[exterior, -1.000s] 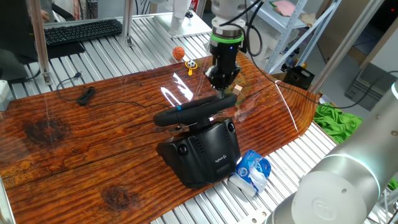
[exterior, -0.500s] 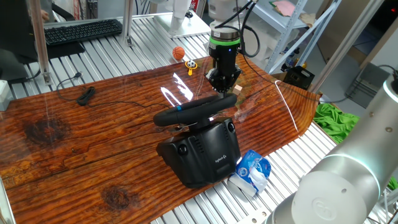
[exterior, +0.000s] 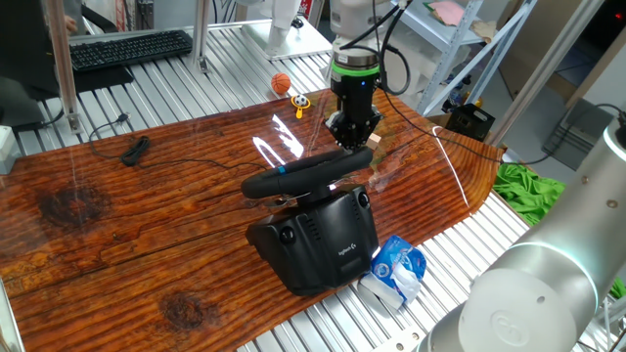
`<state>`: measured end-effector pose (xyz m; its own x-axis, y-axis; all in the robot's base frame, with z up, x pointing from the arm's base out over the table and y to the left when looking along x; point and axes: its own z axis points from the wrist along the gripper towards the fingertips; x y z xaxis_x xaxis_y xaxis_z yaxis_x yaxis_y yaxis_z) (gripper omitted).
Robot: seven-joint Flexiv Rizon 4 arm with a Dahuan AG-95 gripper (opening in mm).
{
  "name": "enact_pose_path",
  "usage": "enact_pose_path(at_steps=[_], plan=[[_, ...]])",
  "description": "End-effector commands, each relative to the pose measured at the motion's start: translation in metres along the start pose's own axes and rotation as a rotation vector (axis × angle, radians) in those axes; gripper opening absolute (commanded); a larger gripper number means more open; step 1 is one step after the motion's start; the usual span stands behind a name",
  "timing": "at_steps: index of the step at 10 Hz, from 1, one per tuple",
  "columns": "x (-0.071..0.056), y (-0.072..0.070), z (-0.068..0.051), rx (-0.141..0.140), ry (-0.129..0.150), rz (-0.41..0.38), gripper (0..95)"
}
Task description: Rotate the steering wheel 90 degrees counterclockwise
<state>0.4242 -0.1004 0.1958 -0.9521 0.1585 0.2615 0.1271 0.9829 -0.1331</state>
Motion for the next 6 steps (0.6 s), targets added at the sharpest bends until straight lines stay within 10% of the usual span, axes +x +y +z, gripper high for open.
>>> enact_pose_path(at_steps=[1,6], plan=[[-0.0008,0.0003,0.0014,-0.001,-0.004,-0.004,0.0],[-0.0051,0.0009,0.0018,-0.009,-0.003,-0.015,0.0]])
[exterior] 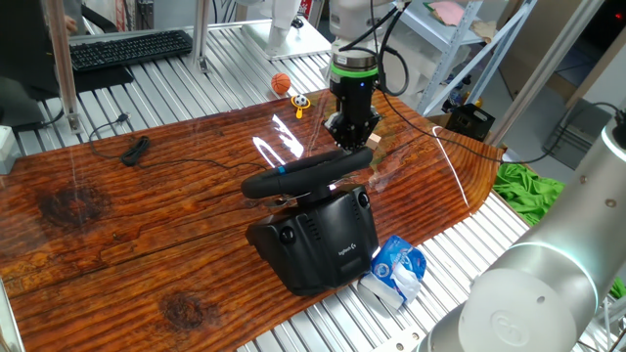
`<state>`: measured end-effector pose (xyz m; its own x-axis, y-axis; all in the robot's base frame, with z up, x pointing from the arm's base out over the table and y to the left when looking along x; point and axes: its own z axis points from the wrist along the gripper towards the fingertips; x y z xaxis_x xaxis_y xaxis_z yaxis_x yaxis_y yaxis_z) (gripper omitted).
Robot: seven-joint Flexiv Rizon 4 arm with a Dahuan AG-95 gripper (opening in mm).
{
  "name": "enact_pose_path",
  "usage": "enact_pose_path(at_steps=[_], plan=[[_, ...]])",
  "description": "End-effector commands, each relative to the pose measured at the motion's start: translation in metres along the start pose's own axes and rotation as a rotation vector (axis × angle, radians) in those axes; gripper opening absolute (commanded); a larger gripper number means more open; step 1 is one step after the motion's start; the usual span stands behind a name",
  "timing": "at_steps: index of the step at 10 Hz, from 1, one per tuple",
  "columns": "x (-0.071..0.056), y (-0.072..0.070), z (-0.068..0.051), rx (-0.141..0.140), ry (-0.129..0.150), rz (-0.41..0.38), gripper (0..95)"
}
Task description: Rotate the steering wheel 90 degrees counterclockwise
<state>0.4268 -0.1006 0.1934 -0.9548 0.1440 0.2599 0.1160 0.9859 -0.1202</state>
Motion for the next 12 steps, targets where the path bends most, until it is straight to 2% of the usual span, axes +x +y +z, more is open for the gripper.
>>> enact_pose_path(at_steps=[1,7,12], plan=[[-0.003,0.001,0.001,-0.001,-0.001,-0.003,0.0],[-0.011,0.004,0.006,-0.008,-0.003,-0.007,0.0],[-0.021,0.011,0.004,-0.01,0.008,-0.016,0.0]])
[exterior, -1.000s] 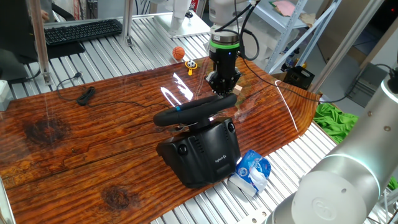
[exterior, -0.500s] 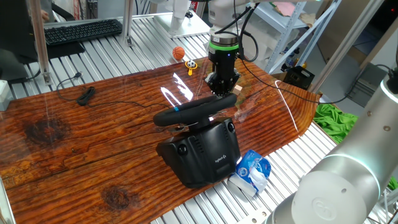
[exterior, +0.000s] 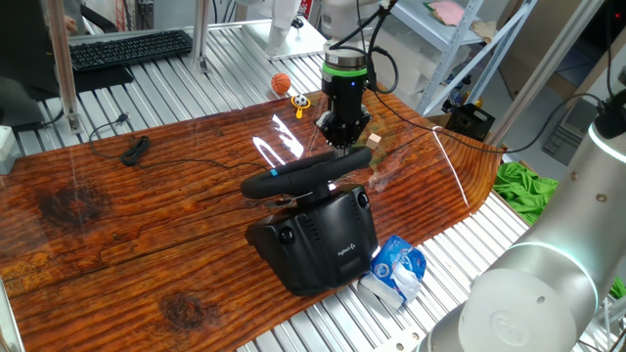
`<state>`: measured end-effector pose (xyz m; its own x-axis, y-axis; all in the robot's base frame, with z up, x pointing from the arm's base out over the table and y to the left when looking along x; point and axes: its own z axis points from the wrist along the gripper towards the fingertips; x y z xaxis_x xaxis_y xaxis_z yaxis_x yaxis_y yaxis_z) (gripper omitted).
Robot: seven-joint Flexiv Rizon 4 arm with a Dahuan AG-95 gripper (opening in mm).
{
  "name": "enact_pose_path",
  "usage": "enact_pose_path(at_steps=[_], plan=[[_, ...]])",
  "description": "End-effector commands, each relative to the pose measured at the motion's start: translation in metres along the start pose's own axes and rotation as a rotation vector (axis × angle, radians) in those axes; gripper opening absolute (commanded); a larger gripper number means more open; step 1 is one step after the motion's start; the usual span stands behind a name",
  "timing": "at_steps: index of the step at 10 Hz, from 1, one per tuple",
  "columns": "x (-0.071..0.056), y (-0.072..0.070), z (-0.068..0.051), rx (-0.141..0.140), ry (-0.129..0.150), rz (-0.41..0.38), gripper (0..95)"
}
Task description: Rotate the steering wheel 90 degrees counterclockwise
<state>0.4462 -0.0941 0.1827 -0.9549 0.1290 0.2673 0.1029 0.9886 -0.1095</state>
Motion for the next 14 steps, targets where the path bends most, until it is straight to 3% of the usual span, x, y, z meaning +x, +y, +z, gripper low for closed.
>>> enact_pose_path(at_steps=[1,5,7,14], plan=[[0.0,0.001,-0.001,-0.001,0.001,-0.001,0.0],[0.0,-0.005,0.004,0.0,0.012,-0.014,0.0],[0.003,-0.009,0.001,-0.017,0.033,-0.013,0.0],[0.004,-0.01,0.012,-0.021,0.02,-0.02,0.0]])
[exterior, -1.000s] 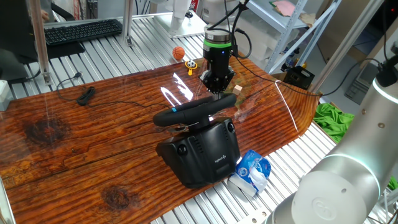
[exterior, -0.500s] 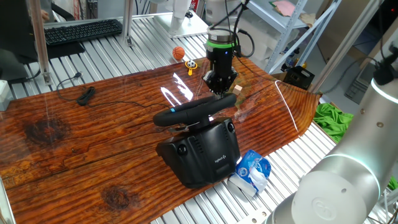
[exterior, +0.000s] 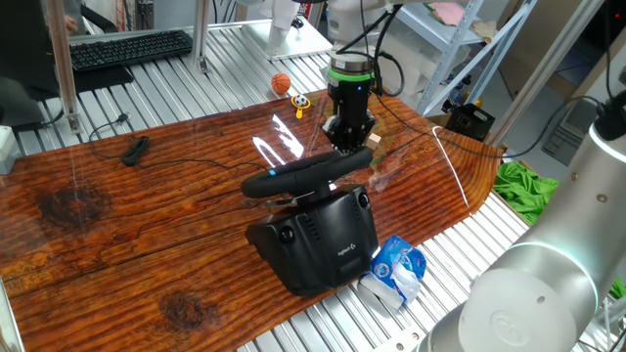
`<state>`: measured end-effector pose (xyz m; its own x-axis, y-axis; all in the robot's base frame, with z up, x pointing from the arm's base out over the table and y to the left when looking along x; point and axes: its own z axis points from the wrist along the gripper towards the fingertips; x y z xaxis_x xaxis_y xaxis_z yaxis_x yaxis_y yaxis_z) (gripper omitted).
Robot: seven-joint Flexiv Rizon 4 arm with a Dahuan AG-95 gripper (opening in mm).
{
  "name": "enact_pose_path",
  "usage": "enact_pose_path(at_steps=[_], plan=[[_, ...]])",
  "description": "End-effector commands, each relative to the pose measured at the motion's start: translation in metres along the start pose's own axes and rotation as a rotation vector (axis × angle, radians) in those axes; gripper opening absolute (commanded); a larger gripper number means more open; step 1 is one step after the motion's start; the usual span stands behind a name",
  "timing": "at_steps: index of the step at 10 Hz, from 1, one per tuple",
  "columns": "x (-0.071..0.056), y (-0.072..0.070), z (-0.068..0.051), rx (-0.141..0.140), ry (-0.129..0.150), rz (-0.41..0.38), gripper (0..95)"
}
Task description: Rotate the steering wheel 90 degrees counterclockwise
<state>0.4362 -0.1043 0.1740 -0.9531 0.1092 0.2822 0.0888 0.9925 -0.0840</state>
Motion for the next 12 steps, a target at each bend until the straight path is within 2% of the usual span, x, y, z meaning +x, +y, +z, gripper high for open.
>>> enact_pose_path(at_steps=[1,4,8,10,12], plan=[[-0.0034,0.0023,-0.0012,-0.002,0.012,0.003,0.0],[-0.003,0.0031,-0.0011,-0.006,0.023,0.001,0.0],[-0.0018,0.0025,0.0012,-0.011,0.02,-0.001,0.0],[-0.0003,0.0018,0.0041,-0.018,-0.007,-0.009,0.0],[-0.0003,0.0018,0.0041,-0.037,-0.06,-0.043,0.0]])
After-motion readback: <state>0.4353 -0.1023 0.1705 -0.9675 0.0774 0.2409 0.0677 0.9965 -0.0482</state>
